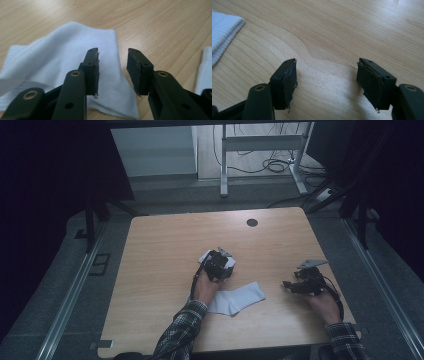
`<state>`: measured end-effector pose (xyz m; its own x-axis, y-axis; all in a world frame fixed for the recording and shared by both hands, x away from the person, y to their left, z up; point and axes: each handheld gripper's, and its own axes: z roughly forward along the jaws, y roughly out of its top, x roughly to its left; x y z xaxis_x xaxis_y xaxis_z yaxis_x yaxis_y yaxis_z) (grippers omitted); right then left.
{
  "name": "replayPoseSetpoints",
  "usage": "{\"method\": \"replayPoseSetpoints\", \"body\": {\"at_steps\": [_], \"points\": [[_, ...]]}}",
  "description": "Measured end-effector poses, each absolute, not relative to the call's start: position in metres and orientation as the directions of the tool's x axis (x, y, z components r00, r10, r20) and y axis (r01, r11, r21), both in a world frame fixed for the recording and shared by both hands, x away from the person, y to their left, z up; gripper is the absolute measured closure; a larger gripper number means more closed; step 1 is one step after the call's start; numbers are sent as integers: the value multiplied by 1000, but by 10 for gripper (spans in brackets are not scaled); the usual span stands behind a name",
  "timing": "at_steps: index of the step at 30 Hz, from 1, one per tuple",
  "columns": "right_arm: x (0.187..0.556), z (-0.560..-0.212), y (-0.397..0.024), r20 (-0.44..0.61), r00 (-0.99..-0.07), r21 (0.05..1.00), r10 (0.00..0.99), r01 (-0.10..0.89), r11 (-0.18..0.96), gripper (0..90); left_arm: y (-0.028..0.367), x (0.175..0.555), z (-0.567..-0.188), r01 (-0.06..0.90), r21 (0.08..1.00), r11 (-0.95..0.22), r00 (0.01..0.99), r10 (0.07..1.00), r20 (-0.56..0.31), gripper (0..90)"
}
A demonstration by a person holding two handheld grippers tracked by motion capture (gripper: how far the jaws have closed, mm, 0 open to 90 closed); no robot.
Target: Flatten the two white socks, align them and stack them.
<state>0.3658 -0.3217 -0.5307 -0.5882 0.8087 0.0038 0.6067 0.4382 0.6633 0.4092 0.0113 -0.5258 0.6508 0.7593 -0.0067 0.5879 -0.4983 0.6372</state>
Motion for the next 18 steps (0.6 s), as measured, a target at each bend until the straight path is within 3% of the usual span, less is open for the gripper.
{"method": "replayPoseSetpoints", "body": {"at_steps": [6, 11, 18], "points": [[366, -531, -321, 5, -589, 666, 808, 605, 437, 306, 13, 409, -526, 591, 640, -491, 656, 755, -27, 869], [365, -531, -320, 4, -590, 667, 807, 603, 438, 298, 17, 408, -506, 591, 681, -433, 657, 748, -94, 874], [365, -532, -319, 4, -589, 668, 808, 603, 437, 288, 23, 402, -451, 530, 768, -359, 668, 735, -117, 870]]}}
